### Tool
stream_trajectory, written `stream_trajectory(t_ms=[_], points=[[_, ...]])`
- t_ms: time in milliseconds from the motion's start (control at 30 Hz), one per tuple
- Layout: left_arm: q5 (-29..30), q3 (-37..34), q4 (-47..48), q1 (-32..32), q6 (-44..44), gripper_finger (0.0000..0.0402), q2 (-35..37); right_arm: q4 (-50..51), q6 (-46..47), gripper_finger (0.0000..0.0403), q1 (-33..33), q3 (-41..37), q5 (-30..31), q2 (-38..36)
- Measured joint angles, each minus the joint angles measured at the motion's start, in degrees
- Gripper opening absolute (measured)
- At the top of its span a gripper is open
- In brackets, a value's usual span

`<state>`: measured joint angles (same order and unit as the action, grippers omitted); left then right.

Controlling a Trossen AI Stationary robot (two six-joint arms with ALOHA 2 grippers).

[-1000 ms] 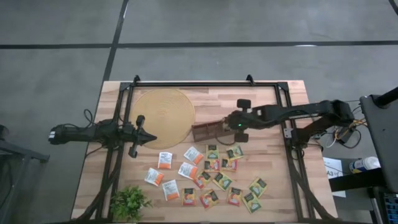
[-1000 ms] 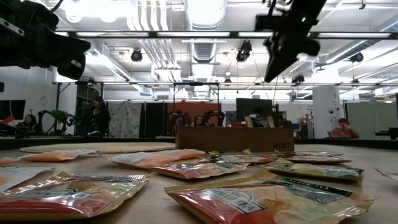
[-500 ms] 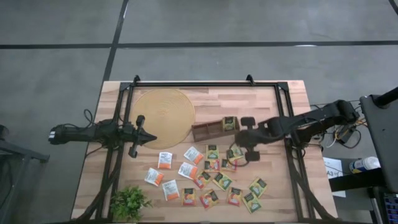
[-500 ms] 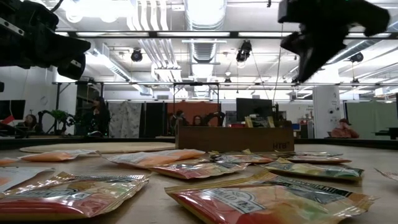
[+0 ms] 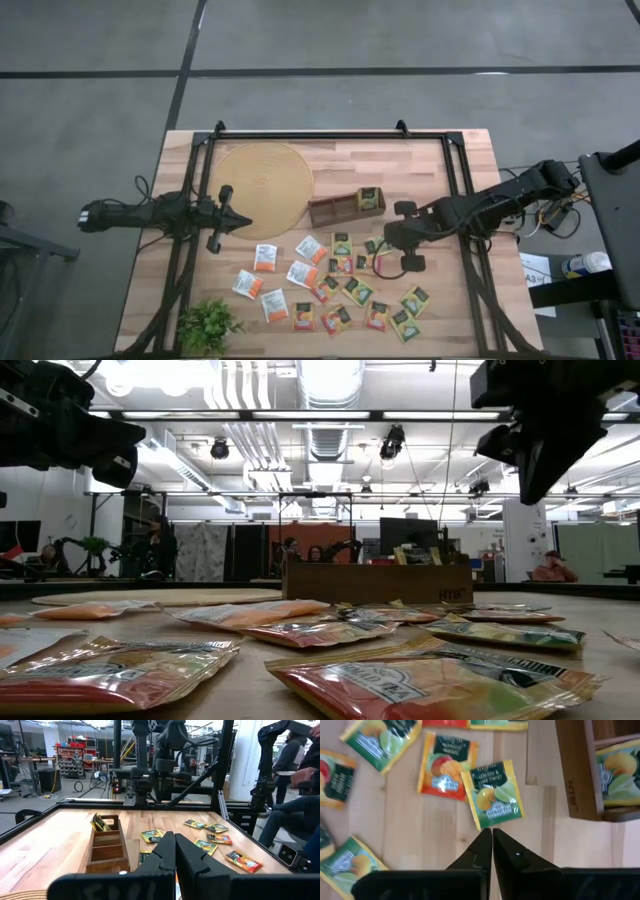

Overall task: Pick & Place Tea
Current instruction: Put the yellow tea bag into the right section of the wooden organizer

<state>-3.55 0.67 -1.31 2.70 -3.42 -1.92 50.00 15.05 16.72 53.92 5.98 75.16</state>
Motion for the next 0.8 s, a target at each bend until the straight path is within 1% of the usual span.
stream_trajectory(t_ms=[67,133,267,367,500,633,700,800], points=[[0.0,0.0,-0.01,0.0,0.0,0.0,0.0,-0.06,-0.72,0.0031,0.08,0.26,-0.08,0.0],[0.0,0.0,-0.01,0.0,0.0,0.0,-0.01,0.04,-4.4,0.0047,0.27,0.72,-0.57,0.0],[-0.01,0.0,0.0,-0.02,0.0,0.0,-0.01,-0.16,-18.23,0.0087,-0.93,2.54,-3.6,0.9],[-0.01,0.0,0.01,-0.02,0.0,0.0,-0.01,-0.24,-28.38,0.0118,-2.82,3.76,-7.33,2.52],[-0.02,0.0,-0.01,-0.02,0.0,0.0,-0.01,-1.26,-36.86,0.0153,-3.79,5.66,-8.38,5.22],[-0.02,0.0,-0.03,-0.02,0.0,0.0,-0.01,-1.37,-39.33,0.0178,-3.86,7.15,-7.52,7.33],[-0.02,0.0,-0.06,-0.02,0.0,0.0,-0.01,-0.85,-38.14,0.0186,-3.55,7.24,-7.49,7.43],[-0.02,0.0,-0.06,-0.02,0.0,0.0,-0.03,-0.83,-35.55,0.0192,-1.34,6.9,-7.35,7.09]])
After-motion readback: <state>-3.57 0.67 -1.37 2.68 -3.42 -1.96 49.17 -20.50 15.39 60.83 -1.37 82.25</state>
